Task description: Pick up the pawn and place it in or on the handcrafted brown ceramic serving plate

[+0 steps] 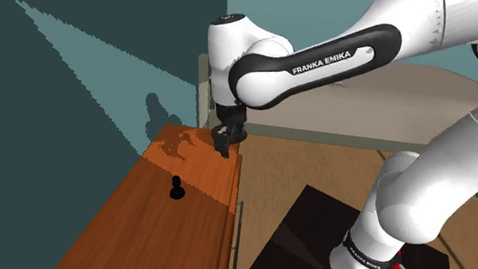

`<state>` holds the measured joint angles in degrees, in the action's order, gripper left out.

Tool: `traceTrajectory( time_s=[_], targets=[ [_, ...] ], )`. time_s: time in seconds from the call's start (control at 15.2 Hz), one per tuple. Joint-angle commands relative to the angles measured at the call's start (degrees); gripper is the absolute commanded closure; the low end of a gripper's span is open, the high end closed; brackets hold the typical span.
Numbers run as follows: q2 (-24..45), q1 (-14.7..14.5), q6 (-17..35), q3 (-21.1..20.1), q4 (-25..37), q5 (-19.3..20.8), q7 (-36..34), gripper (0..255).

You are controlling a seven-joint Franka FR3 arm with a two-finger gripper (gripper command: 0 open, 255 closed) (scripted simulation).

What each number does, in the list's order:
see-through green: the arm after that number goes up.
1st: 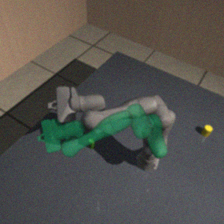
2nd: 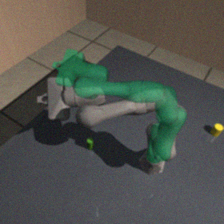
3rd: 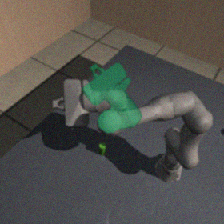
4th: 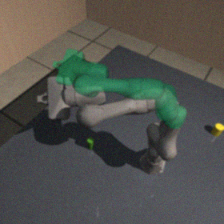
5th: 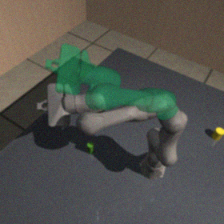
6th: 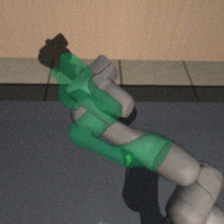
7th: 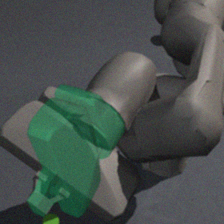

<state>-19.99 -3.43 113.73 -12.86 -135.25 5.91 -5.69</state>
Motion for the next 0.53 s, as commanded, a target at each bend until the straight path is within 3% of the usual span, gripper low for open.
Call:
traceTrajectory(
  time_s=[0.0,0.46],
  targets=[
    [4.11,-0.03,2.3,-1.33,1.81,0.87,-2.19,0],
    [19.27,-0.95,7.45,-5.23,10.79,6.41,-11.01,0]
  ],
)
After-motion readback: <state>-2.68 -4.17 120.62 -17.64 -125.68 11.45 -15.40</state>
